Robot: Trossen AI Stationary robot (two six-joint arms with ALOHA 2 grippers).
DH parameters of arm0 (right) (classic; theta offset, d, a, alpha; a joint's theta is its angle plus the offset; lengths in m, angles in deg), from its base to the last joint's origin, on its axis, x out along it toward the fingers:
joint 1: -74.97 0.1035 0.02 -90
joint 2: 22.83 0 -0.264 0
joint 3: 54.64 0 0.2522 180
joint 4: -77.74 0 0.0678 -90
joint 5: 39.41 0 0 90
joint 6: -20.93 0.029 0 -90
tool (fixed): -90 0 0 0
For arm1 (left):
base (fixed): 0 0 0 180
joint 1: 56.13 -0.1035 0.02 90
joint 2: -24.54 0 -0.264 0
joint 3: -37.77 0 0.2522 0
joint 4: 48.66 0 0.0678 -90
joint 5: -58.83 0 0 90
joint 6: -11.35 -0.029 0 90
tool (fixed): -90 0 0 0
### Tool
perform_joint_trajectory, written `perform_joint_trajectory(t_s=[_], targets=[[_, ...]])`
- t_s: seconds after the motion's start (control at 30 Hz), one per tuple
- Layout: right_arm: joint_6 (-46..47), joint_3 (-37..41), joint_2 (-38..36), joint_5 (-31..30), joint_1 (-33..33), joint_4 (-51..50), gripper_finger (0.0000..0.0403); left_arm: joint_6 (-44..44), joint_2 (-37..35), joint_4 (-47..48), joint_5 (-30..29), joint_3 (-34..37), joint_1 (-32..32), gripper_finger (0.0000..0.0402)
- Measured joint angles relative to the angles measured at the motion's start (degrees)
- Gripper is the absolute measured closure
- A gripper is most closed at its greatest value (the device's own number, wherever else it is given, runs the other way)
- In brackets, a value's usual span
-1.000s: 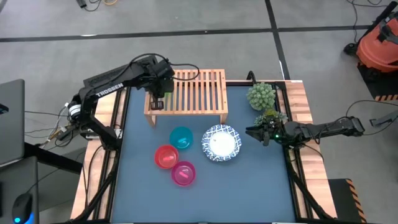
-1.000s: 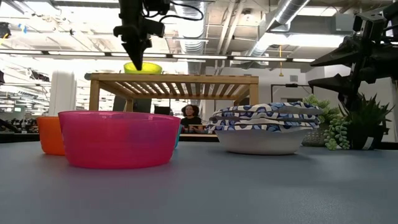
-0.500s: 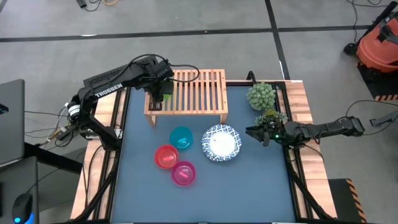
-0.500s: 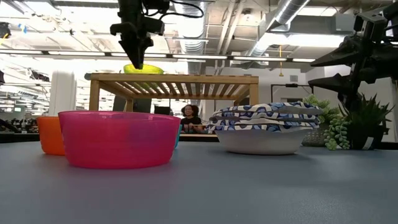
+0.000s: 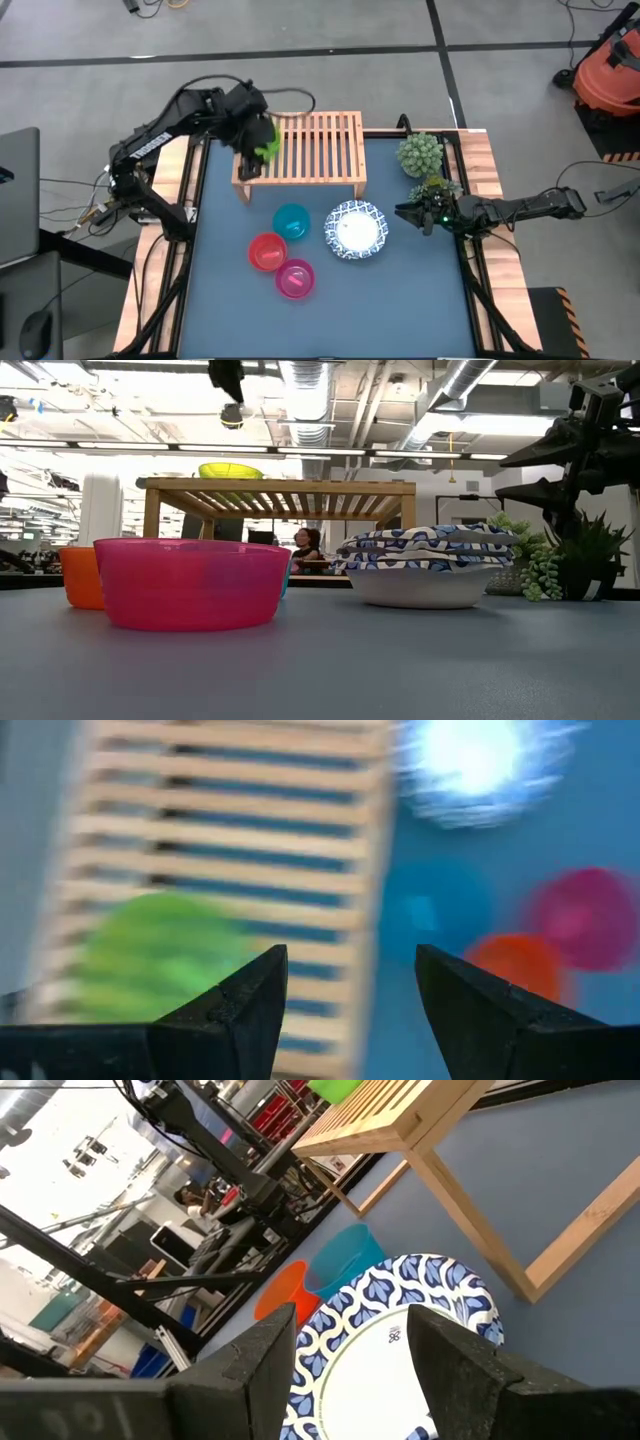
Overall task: Place and stack bowls onto a shelf
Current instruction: Stack the orange bowl on top of the green bowl on the shelf
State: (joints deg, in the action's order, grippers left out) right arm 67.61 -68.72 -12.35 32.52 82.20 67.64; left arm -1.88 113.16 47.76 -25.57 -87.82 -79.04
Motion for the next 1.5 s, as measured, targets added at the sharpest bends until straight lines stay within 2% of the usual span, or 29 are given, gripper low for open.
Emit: perform_joint_trajectory(t_s=[0.07,0.17,0.27,0.33,0.43,0.57,0.7,0.87,0.97,1.03,1.13,1.23,1.3,1.37,1.5], targets=[[-0.02,0.00,0.00,0.00,0.02,0.00,0.0184,2.73,-0.01,3.04,2.55,-0.48,3.96,0.0196],[-0.04,0.00,0.00,0.00,0.02,0.00,0.0184,6.95,0.11,7.76,3.04,-0.34,11.31,0.0196],[-0.22,0.01,0.00,0.00,0.01,0.00,0.0184,12.98,-0.13,6.70,2.83,1.65,19.21,0.0196],[-0.22,0.00,0.00,0.00,0.02,0.00,0.0184,17.46,-0.18,5.69,0.64,3.10,24.22,0.0196],[-0.26,0.01,0.00,0.00,0.00,-0.02,0.0184,25.76,-1.12,4.62,-5.62,6.98,30.81,0.0196],[-0.22,0.01,0.00,0.00,0.01,-0.15,0.0184,37.79,-3.17,-1.52,-12.64,15.35,37.50,0.0196],[-0.22,0.02,0.00,0.00,0.02,-0.20,0.0184,49.26,-6.28,-8.54,-13.42,27.52,39.89,0.0196],[-0.20,0.02,0.00,0.00,0.01,-0.20,0.0184,63.61,-9.50,-15.41,-14.97,43.05,39.33,0.0196],[-0.17,0.00,0.00,0.00,0.02,-0.20,0.0184,68.85,-10.12,-19.66,-13.85,50.01,39.03,0.0196],[-0.13,0.00,0.00,0.00,0.02,-0.20,0.0184,68.39,-10.04,-22.02,-10.83,53.33,39.25,0.0196],[-0.01,0.01,0.00,0.00,0.00,-0.20,0.0184,62.73,-9.88,-27.01,-4.48,56.39,41.19,0.0196],[-0.02,0.00,0.00,0.00,0.02,-0.20,0.0184,59.13,-9.88,-28.00,-3.29,56.51,44.00,0.0196],[-0.02,0.00,0.00,0.00,0.02,-0.21,0.0184,57.40,-9.88,-28.25,-5.27,55.56,45.89,0.0196],[-0.04,0.00,0.00,0.00,0.01,-0.20,0.0184,55.06,-9.90,-29.04,-9.66,54.60,48.25,0.0196],[-0.20,0.02,0.00,-0.02,0.00,-0.20,0.0184,44.82,-9.84,-36.93,-16.81,55.12,53.21,0.0196]])
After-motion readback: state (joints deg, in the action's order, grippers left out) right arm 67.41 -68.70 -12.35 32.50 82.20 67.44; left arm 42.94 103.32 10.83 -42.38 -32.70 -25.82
